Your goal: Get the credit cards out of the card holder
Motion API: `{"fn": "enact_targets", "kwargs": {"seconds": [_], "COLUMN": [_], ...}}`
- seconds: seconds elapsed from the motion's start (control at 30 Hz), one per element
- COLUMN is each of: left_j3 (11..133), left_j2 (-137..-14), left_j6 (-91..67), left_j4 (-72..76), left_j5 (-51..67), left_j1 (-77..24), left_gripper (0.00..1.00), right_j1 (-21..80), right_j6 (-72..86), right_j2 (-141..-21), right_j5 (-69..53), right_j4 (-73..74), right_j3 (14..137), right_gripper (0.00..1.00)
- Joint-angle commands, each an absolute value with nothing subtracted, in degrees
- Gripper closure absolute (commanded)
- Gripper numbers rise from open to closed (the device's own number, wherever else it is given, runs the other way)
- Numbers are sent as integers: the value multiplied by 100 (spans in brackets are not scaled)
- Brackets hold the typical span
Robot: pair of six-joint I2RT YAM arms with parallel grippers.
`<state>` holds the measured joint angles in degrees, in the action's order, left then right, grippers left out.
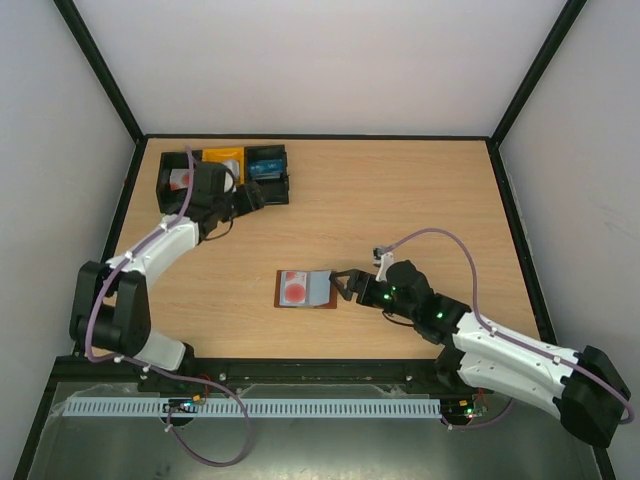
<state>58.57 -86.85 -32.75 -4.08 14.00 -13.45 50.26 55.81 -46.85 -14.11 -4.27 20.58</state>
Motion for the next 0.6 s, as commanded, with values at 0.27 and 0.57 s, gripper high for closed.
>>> {"fn": "enact_targets", "kwargs": {"seconds": [0.27,0.57], "left_j3": [3928,3005], "left_j2": [-7482,-7092], "left_j6": [-3358,-3721], "left_j4": [-196,329], "left_j5": [2692,2923], "left_j1": [-2083,-2403], "left_gripper": [33,43], "right_j1": [5033,5028], "right_j6": [5861,5779], "right_j2": [-5753,-7339], "right_j5": [-1850,-2281], "right_j4": [-2007,-2738], "right_j3": [1972,2411], "right_gripper": [49,66]}}
